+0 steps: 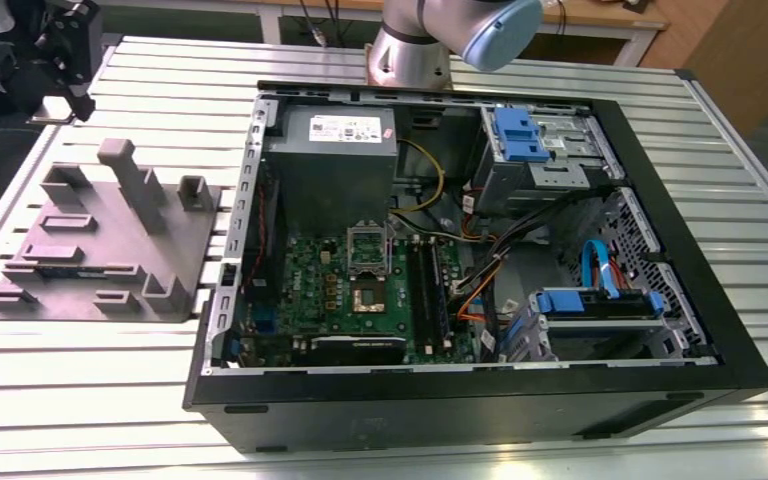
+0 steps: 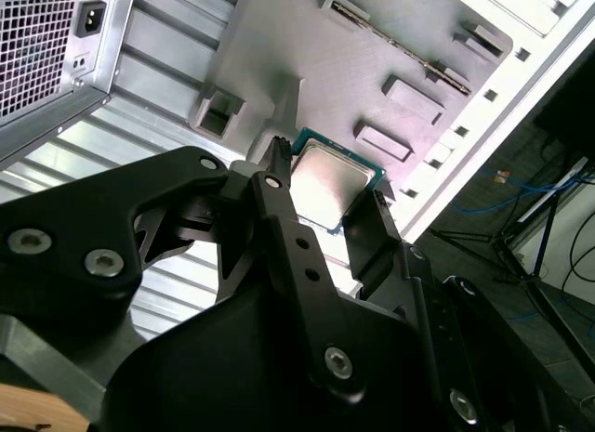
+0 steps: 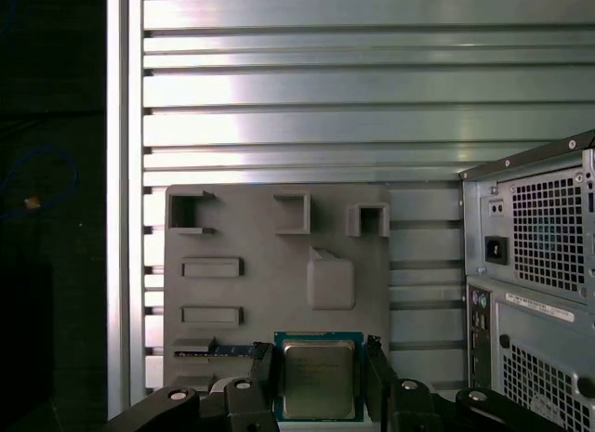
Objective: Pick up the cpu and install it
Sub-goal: 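Pick up the cpu and move it towards the insertion slot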
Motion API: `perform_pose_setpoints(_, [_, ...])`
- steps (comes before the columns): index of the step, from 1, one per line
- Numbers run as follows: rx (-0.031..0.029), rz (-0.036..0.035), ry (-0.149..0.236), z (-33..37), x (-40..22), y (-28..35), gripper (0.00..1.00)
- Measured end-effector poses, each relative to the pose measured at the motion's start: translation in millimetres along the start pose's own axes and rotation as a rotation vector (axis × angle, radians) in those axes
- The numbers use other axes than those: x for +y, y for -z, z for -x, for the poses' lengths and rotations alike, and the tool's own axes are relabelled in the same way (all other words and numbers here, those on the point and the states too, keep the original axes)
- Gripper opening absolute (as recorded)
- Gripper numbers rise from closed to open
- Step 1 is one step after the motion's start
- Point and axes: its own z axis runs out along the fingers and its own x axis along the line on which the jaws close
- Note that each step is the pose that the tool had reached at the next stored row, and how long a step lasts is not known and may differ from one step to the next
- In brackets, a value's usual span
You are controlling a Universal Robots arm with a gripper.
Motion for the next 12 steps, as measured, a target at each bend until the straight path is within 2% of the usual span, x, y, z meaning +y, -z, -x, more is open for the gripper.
perform_pose_setpoints(12, [0.0000,0.0000,0.000,3.0,0.1,0.0,0.47])
